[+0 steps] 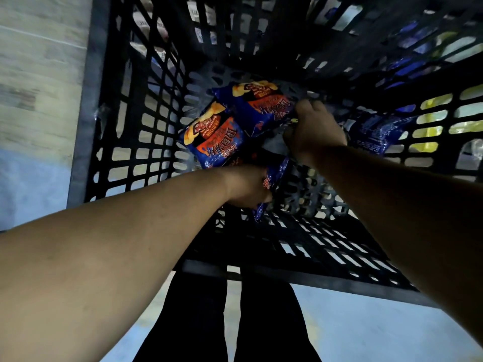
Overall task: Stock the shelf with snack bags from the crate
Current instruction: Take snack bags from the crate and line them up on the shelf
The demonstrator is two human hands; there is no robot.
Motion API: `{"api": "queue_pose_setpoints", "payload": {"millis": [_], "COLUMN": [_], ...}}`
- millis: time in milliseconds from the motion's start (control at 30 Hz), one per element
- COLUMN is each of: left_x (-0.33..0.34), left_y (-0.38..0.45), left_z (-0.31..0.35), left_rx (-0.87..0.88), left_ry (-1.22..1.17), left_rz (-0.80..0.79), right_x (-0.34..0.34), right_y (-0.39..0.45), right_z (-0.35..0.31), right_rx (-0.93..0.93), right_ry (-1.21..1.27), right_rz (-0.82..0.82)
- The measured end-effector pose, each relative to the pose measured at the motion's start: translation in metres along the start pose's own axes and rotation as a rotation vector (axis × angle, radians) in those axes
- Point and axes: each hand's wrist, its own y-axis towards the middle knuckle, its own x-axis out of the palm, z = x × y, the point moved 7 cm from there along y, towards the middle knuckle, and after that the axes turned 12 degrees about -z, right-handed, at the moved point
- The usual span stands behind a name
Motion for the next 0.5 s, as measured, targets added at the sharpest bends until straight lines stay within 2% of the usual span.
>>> {"api": "queue_pose_setpoints", "payload": {"millis": [67, 200, 300, 367, 500], "left_x": [-0.014, -0.04, -0.048, -0.048, -0.041], "left_y": [-0.003, -0.017, -0.02, -0.016, 0.002], "left_z": [-0.003, -0.021, -0.032, -0.043, -0.061], "left_rx": [0.032, 0.023, -0.036, -0.127, -0.238], "left_ry": [-0.001, -0.065, -0.048, -0.059, -0.161], "left_rz": [0.157, 0.528, 0.695, 0.717, 0.584], "right_x": [0.0, 0.009, 0.02, 0.029, 0.045], "right_y": [0.002, 0.012, 0.018, 0.024, 0.04], "right_z": [0.003, 0.015, 0.013, 0.011, 0.004], "right_rx": [0.018, 0.186, 0.245, 0.28, 0.306], "right_ry": [0.135, 0.436, 0.529, 0.608, 0.8], "right_rz": [0.026, 0.011, -0.028, -0.057, -0.092]}}
